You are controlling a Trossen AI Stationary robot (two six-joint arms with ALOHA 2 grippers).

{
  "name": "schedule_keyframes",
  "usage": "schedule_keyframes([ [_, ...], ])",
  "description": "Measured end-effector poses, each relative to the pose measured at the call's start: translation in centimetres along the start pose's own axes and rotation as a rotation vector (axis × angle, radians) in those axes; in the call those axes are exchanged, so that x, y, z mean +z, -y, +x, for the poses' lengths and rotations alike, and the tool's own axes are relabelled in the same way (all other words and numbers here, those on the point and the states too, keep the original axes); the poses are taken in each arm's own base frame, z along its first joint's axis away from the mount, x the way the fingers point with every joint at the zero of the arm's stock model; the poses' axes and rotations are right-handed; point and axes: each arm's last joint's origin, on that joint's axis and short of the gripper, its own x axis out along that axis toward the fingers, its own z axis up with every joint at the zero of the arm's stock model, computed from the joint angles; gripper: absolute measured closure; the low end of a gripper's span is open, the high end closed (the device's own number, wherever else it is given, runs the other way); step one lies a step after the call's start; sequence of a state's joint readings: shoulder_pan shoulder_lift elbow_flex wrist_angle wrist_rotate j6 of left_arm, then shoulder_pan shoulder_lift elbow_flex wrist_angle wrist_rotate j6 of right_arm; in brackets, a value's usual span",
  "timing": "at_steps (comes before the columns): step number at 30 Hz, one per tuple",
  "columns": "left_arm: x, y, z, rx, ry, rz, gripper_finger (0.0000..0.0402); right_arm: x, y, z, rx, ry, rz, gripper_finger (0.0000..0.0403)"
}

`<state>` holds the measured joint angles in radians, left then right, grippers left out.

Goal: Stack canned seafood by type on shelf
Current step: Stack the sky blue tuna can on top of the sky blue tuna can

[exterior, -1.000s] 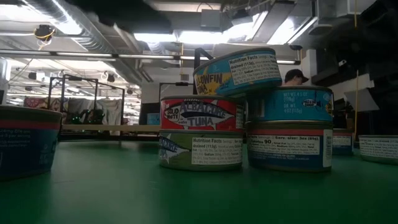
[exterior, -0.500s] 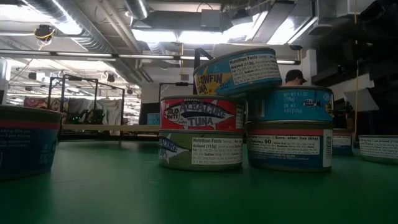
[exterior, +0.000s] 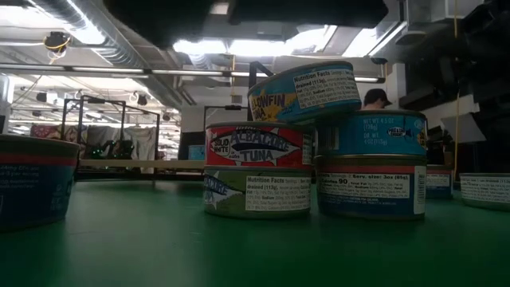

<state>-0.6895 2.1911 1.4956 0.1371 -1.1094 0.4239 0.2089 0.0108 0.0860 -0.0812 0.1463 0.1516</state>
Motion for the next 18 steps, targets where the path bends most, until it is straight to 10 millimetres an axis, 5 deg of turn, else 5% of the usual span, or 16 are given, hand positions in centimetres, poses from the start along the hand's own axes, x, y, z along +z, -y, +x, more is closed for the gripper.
schedule_keyframes([
  [18, -1.8, 1.2, 0.0, -0.007, -0.095, 0.059, 0.0149, -0.2, 0.0, 0.0, -0.004, -0.026, -0.004, 0.0141],
])
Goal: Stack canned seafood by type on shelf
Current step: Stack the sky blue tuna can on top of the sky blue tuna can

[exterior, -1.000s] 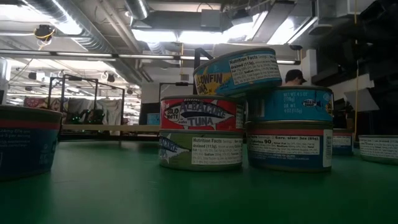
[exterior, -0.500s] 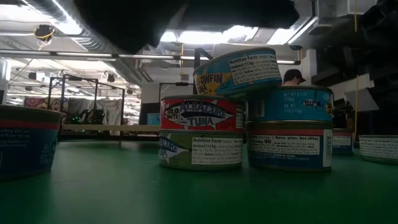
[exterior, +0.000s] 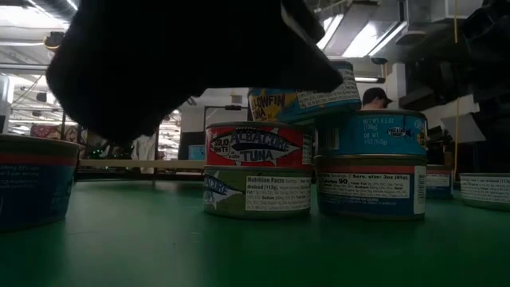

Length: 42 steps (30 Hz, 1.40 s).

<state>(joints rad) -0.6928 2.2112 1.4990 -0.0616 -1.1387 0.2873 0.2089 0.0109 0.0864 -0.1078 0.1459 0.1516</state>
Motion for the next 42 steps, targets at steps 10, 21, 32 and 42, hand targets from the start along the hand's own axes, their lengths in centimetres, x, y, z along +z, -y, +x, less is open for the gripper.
schedule_keyframes([
  [10, -1.3, 1.3, 1.6, -0.004, -0.046, 0.072, 0.0149, 0.0, 0.0, 0.0, 0.001, 0.001, 0.0, 0.0141],
  [21, -1.7, 1.6, 2.2, 0.095, -0.082, 0.087, 0.0149, 0.0, 0.0, 0.0, 0.001, 0.001, 0.0, 0.0141],
  [32, -1.7, 1.6, 2.2, 0.097, -0.079, 0.056, 0.0149, 0.0, 0.0, 0.0, 0.001, 0.001, 0.0, 0.0141],
  [42, -1.7, 1.6, 2.2, 0.108, -0.083, 0.072, 0.0149, 0.0, 0.0, 0.0, 0.001, 0.001, 0.0, 0.0141],
])
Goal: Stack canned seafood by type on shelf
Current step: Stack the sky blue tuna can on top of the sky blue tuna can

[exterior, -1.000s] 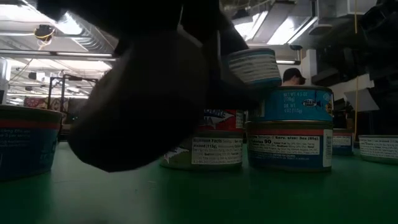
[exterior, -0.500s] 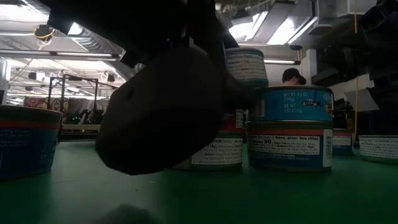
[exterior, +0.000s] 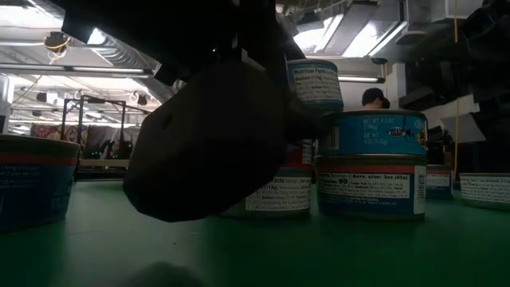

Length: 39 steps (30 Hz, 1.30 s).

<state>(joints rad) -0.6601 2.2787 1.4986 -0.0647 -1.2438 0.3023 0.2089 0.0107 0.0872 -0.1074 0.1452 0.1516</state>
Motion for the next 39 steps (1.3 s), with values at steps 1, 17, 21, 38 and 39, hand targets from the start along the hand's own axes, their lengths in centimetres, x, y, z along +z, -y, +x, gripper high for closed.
schedule_keyframes([
  [1, 0.0, 0.0, 0.0, 0.001, 0.0, 0.004, 0.0149, 0.0, 0.0, 0.0, 0.0, 0.0, 0.0, 0.0141],
  [17, 0.1, -0.2, -0.1, 0.026, -0.006, 0.014, 0.0257, 0.0, 0.0, 0.0, 0.0, 0.0, 0.0, 0.0141],
  [21, 0.2, -0.3, -0.1, 0.026, -0.004, 0.01, 0.0264, 0.0, 0.0, 0.0, 0.0, -0.001, 0.0, 0.0141],
  [38, 2.8, -2.7, -0.5, 0.134, -0.018, 0.012, 0.0263, 0.0, 0.0, 0.0, 0.0, -0.001, 0.0, 0.0141],
  [39, 3.0, -2.9, -0.6, 0.157, -0.028, 0.018, 0.0263, 0.0, 0.0, 0.0, 0.0, -0.001, 0.0, 0.0141],
])
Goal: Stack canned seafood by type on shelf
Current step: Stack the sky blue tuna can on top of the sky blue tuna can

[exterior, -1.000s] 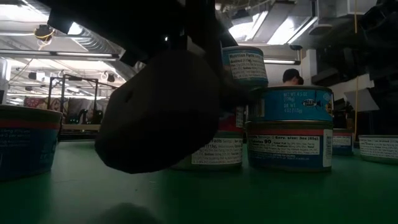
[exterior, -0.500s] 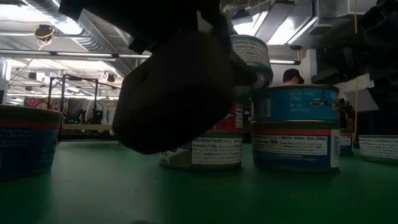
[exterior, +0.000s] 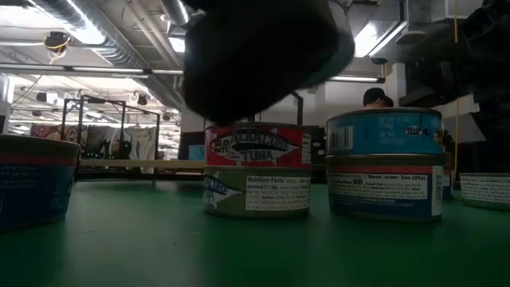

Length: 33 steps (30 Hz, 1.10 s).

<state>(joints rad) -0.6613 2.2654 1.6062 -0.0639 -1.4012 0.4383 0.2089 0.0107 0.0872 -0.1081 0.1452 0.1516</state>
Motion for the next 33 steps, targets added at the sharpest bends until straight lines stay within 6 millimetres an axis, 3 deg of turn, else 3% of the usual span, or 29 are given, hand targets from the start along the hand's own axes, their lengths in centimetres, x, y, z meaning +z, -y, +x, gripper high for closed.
schedule_keyframes([
  [7, 0.7, -3.0, -0.2, 0.102, -0.043, -0.04, 0.0265, 0.0, 0.0, 0.0, 0.0, 0.0, 0.0, 0.0141],
  [12, 1.1, -7.0, -0.5, 0.123, -0.054, -0.086, 0.0264, 0.0, 0.0, 0.0, 0.0, 0.0, 0.0, 0.0141],
  [16, 0.2, -10.6, -0.7, 0.125, -0.068, -0.084, 0.0264, 0.0, 0.0, 0.0, 0.0, -0.002, 0.0, 0.0141],
  [21, -2.9, -15.6, -0.4, 0.093, -0.113, -0.058, 0.0263, -0.1, 0.0, 0.0, -0.001, -0.006, -0.001, 0.0141],
  [25, -6.3, -18.6, 1.2, -0.008, -0.231, -0.092, 0.0263, -0.1, 0.0, 0.0, 0.001, -0.01, -0.001, 0.0141],
  [28, -8.8, -19.4, 3.3, -0.03, -0.362, -0.064, 0.0263, -0.1, 0.0, 0.0, 0.001, -0.01, -0.001, 0.0141],
  [33, -12.8, -18.7, 7.4, -0.041, -0.543, 0.115, 0.0263, -0.2, 0.0, 0.0, 0.0, -0.015, -0.002, 0.0141],
])
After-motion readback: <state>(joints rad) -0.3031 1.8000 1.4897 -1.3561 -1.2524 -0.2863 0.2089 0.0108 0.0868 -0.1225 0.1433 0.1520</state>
